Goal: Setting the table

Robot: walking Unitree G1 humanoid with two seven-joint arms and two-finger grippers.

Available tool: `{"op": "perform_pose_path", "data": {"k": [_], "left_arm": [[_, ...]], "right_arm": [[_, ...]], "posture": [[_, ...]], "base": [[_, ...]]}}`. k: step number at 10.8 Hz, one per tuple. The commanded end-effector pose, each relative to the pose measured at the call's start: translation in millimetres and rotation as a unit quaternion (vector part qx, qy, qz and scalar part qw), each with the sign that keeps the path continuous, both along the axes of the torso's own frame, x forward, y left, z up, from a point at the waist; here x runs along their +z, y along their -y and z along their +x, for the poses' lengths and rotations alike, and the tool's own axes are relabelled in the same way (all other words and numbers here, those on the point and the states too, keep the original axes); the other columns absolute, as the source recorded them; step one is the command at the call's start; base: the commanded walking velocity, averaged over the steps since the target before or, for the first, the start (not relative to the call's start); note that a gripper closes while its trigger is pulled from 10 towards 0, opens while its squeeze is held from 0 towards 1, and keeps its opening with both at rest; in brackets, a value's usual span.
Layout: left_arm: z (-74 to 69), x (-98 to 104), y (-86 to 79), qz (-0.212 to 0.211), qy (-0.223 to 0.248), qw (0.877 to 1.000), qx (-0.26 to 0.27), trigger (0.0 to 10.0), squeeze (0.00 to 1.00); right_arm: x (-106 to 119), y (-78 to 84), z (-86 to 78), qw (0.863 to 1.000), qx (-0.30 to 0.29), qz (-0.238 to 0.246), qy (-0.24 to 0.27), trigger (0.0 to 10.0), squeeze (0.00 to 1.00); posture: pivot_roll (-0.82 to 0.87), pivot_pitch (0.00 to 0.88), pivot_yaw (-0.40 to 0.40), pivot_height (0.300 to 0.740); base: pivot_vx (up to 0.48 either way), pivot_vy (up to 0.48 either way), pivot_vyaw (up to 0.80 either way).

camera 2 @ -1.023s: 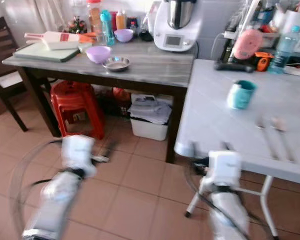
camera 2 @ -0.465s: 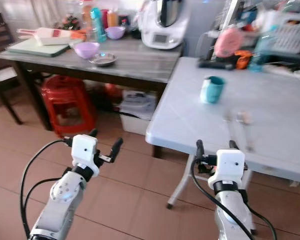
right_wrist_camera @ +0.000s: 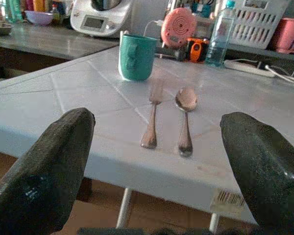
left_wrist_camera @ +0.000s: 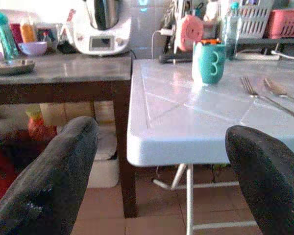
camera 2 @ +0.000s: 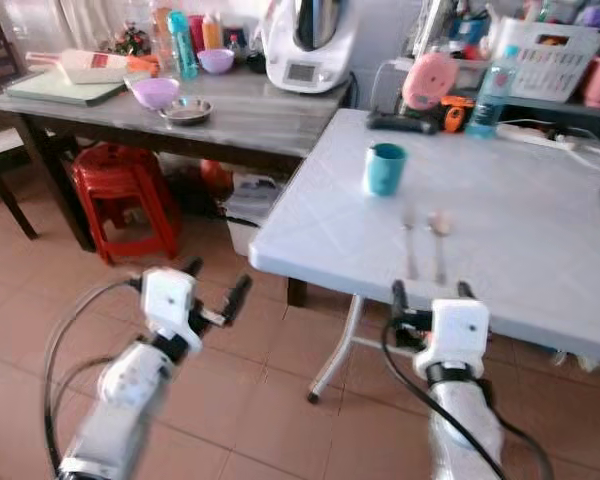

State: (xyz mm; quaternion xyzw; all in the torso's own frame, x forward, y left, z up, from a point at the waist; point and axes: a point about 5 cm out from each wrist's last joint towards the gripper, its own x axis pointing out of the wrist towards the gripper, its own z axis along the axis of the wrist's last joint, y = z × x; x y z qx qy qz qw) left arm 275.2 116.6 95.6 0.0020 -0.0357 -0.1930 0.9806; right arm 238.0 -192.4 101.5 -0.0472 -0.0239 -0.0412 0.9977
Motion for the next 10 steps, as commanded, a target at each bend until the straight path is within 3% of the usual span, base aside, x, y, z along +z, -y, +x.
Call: {"op": "perform_pose_path", "data": {"k": [1,4,10], "left_arm": [[1.6,2.6,-2.1,-0.008,0.004,1.0,-0.006,10.0,0.0],[0.9,3.1,-0.4,-0.018,0.003,1.0,-0.017,10.0,0.0],[2.4,3.6,-0.4,-0.02,0.003,1.0,-0.022,10.0,0.0]], "right_arm": [[2.4,-3.0,3.1,1.0,0.005,0.004,0.004,10.0,0.0],[2.4,-2.4,3.2,1.0,0.005,0.003,0.005,10.0,0.0],[4.3,-6.5,8.3,1.0,0.016,-0.002,0.01,10.0,0.0]], "posture": [[0.0,0.0,-0.009,0.74],[0.0,0.0,-0.011,0.74],[0.0,0.0,-0.01,0.74]], "base": [[0.0,0.0,-0.64],[0.086,0.0,-0.67],[0.307,0.0,0.0]]}}
